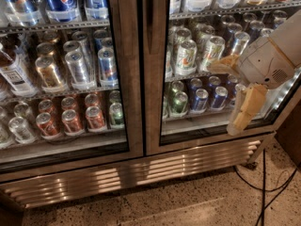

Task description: Open left fridge door

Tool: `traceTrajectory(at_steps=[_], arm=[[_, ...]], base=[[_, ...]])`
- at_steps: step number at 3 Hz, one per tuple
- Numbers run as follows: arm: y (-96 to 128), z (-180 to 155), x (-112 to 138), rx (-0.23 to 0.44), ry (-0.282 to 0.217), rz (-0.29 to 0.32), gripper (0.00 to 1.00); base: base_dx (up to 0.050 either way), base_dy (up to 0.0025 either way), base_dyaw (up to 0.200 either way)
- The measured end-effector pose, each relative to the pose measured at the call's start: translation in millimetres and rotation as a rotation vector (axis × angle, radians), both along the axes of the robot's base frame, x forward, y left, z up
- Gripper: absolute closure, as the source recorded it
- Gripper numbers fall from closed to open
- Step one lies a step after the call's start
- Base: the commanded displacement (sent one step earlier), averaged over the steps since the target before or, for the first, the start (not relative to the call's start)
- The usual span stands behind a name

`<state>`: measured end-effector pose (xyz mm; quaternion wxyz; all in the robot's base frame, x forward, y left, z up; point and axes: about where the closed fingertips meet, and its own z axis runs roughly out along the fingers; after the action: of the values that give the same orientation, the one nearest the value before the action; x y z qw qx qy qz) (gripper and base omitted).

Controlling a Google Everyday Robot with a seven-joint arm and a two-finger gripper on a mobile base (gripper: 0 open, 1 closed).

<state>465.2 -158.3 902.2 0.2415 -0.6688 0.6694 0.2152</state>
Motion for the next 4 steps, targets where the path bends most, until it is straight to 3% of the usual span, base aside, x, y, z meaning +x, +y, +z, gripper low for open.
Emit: traceTrajectory(at_steps=[1, 2, 4], arm=[[0.0, 0.0, 0.0, -0.001, 0.0, 0.0, 0.0], [20.7, -3.3, -5.8, -0.025, -0.015, 0.043, 0.0], [79.6, -4.7, -29.9, -0.14, -0.072, 0.155, 0.0]], base=[[0.0, 0.0, 0.0], [0.0, 0.0, 0.0], [0.0, 0.0, 0.0]])
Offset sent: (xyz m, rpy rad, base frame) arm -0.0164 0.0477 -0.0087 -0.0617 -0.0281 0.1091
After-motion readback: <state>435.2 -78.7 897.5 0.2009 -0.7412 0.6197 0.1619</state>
